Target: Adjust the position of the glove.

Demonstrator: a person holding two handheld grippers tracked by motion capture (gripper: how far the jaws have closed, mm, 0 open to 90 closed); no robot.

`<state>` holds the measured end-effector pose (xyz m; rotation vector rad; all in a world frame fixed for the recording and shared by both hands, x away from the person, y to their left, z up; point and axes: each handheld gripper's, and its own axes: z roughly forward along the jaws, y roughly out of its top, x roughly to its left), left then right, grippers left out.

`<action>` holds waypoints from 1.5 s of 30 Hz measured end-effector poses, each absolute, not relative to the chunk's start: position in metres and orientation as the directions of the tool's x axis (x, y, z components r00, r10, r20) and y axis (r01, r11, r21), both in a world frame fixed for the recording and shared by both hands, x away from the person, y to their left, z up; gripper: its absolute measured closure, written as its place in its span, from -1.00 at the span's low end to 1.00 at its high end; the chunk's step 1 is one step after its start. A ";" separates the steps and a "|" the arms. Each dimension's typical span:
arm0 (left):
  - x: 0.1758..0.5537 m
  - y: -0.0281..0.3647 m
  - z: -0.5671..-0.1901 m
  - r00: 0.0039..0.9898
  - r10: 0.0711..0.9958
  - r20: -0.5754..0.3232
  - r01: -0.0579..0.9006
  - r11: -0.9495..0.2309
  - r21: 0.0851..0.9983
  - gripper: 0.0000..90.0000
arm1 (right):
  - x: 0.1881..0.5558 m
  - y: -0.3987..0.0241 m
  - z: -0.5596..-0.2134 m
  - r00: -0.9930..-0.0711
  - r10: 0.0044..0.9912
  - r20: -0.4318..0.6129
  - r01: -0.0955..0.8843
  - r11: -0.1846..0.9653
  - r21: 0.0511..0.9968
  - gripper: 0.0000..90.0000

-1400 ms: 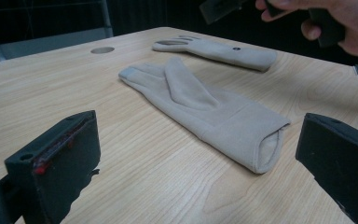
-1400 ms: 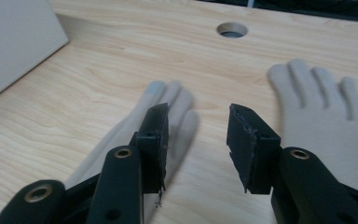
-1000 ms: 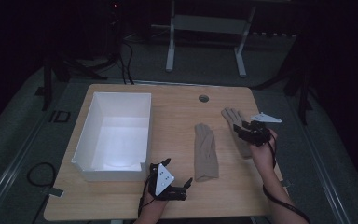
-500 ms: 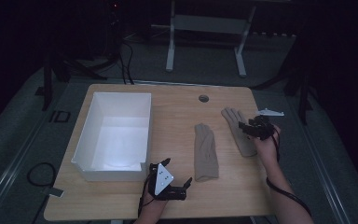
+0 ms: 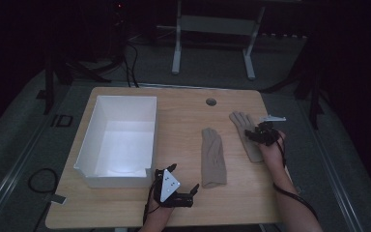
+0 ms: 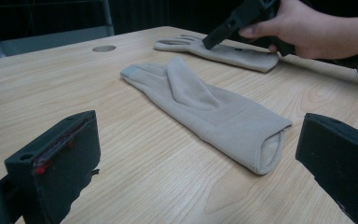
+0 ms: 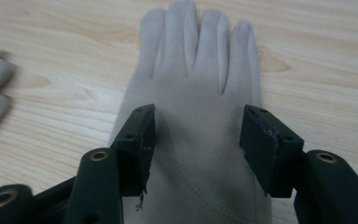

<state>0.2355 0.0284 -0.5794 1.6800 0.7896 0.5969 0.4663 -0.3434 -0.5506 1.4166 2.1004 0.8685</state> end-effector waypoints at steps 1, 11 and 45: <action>0.236 0.028 -0.579 0.647 0.762 -0.015 0.194 -0.145 0.970 -0.99 | 0.467 -0.343 -0.552 -0.366 0.931 -0.014 0.644 0.264 0.718 -0.01; 0.236 0.029 -0.579 0.644 0.764 -0.023 0.199 -0.138 0.970 -0.99 | 0.464 -0.339 -0.554 -0.388 0.921 -0.013 0.635 0.277 0.721 0.53; 0.235 0.029 -0.580 0.639 0.769 -0.022 0.197 -0.135 0.971 -0.99 | 0.362 -0.328 -0.463 -0.238 0.971 -0.021 0.516 0.145 0.844 0.86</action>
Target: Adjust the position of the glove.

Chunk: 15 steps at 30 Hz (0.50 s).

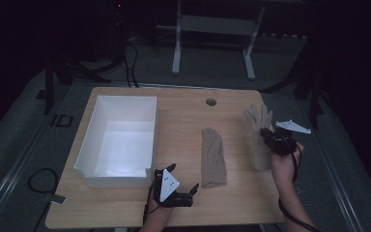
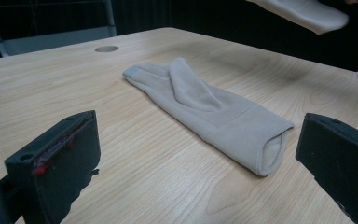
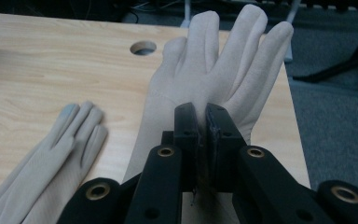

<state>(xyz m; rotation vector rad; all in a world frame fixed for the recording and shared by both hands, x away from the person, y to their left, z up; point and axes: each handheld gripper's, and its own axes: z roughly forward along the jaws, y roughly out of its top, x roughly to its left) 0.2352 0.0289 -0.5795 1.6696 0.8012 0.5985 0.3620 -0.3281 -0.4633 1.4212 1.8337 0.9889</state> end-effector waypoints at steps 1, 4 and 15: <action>0.235 0.029 -0.580 0.639 0.769 -0.023 0.196 -0.135 0.971 -0.99 | 0.358 -0.329 -0.465 -0.232 0.973 -0.018 0.520 0.140 0.843 0.86; 0.235 0.029 -0.580 0.639 0.769 -0.022 0.196 -0.136 0.971 -0.99 | 0.350 -0.331 -0.470 -0.216 0.976 -0.010 0.533 0.126 0.837 0.86; 0.235 0.028 -0.579 0.640 0.768 -0.014 0.193 -0.143 0.971 -0.99 | 0.335 -0.335 -0.490 -0.190 0.982 0.004 0.581 0.109 0.807 0.86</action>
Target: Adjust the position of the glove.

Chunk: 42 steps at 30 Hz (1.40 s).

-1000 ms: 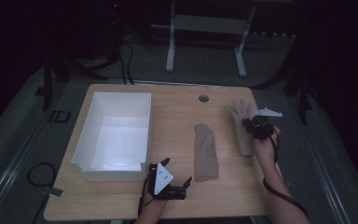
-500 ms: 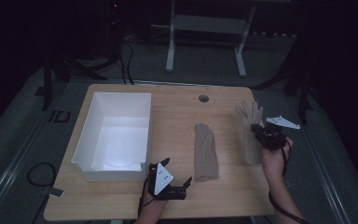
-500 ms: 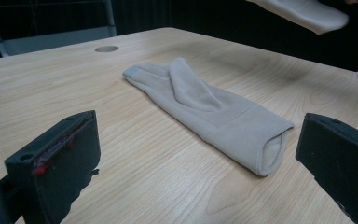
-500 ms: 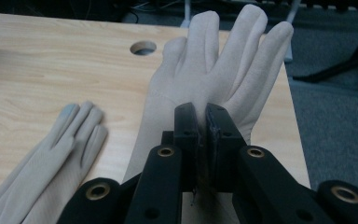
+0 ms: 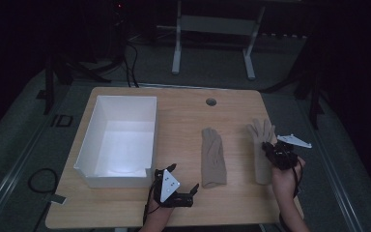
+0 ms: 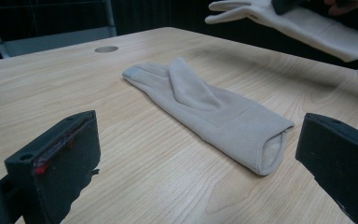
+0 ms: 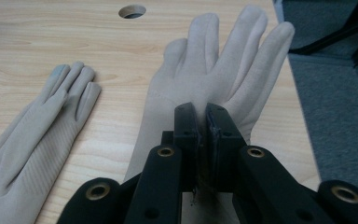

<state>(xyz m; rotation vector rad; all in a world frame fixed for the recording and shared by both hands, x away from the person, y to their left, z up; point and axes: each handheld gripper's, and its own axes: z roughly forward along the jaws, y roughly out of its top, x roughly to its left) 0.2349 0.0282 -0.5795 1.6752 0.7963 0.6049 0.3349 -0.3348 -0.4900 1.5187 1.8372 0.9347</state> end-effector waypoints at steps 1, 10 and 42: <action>0.235 0.028 -0.579 0.640 0.768 -0.015 0.193 -0.142 0.971 -0.99 | 0.336 -0.334 -0.498 -0.191 0.982 -0.006 0.591 0.120 0.798 0.86; 0.235 0.028 -0.580 0.641 0.768 -0.015 0.193 -0.141 0.971 -0.99 | 0.348 -0.334 -0.528 -0.203 0.979 0.008 0.648 0.129 0.750 0.85; 0.235 0.028 -0.579 0.653 0.757 -0.012 0.188 -0.146 0.971 -0.99 | 0.351 -0.373 -0.530 -0.503 0.864 -0.028 0.576 0.358 0.735 0.30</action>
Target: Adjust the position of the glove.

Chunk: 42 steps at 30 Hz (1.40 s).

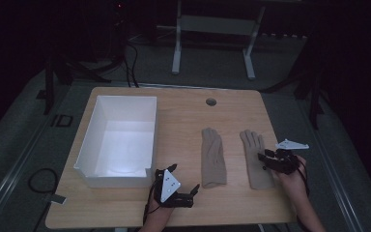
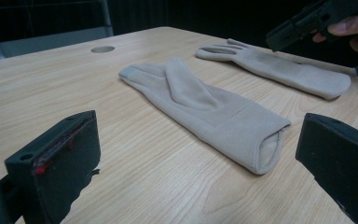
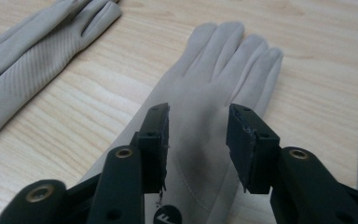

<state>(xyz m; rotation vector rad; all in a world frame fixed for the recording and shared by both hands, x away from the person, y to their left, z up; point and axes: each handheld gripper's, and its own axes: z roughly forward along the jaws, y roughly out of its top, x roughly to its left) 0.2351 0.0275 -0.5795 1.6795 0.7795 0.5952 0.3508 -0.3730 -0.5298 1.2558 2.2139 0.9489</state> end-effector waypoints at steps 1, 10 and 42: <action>0.235 0.028 -0.579 0.654 0.756 -0.012 0.188 -0.146 0.971 -0.99 | 0.351 -0.372 -0.531 -0.502 0.864 -0.030 0.574 0.360 0.735 0.30; 0.234 0.025 -0.579 0.671 0.741 0.000 0.176 -0.159 0.971 -0.99 | 0.356 -0.364 -0.552 -0.489 0.872 -0.015 0.603 0.350 0.717 0.40; 0.234 0.026 -0.579 0.663 0.748 -0.002 0.178 -0.155 0.972 -0.99 | 0.352 -0.327 -0.452 -0.335 0.939 0.082 0.522 0.113 0.845 0.85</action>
